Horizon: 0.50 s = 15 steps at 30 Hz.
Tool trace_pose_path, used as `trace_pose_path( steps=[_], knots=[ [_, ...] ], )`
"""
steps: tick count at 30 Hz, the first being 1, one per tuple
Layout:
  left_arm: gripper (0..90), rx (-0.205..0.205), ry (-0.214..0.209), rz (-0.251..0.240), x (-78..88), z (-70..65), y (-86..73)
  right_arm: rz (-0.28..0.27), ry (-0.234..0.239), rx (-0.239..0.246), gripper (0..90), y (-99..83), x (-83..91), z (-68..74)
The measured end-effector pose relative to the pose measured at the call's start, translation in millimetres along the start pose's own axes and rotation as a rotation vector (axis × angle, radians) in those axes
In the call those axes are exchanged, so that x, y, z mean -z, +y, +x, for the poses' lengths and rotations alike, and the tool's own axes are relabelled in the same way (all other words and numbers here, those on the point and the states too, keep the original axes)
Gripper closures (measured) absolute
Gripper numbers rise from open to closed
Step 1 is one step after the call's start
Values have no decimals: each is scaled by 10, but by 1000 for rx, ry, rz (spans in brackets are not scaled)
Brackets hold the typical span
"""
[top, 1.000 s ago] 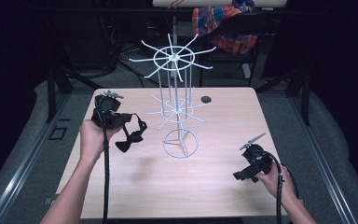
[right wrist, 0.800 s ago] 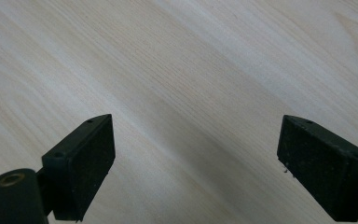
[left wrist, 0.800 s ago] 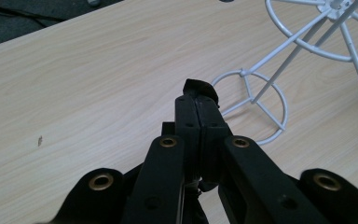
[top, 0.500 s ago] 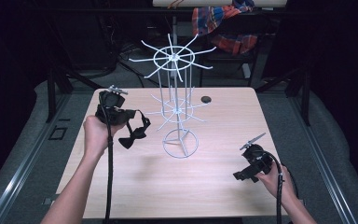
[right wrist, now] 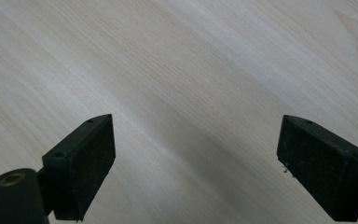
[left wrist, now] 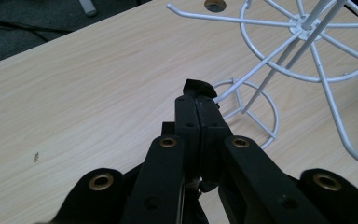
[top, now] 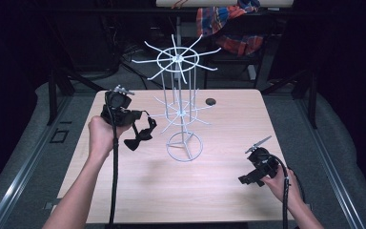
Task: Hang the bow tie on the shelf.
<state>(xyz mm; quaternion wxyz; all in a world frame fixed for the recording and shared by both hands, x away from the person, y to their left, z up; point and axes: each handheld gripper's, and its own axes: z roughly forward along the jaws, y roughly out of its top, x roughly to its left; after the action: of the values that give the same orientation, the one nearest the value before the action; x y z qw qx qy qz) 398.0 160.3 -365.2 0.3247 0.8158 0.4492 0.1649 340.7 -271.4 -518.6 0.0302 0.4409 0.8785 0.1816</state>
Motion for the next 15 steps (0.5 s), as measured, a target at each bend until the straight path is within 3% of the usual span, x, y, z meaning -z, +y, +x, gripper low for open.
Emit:
trace_pose_path(
  steps=[15],
  knots=[
    [889, -25, -6, -9, -19, -92, 26, 20, -5, 17, 112, 8, 8, -12]
  ],
)
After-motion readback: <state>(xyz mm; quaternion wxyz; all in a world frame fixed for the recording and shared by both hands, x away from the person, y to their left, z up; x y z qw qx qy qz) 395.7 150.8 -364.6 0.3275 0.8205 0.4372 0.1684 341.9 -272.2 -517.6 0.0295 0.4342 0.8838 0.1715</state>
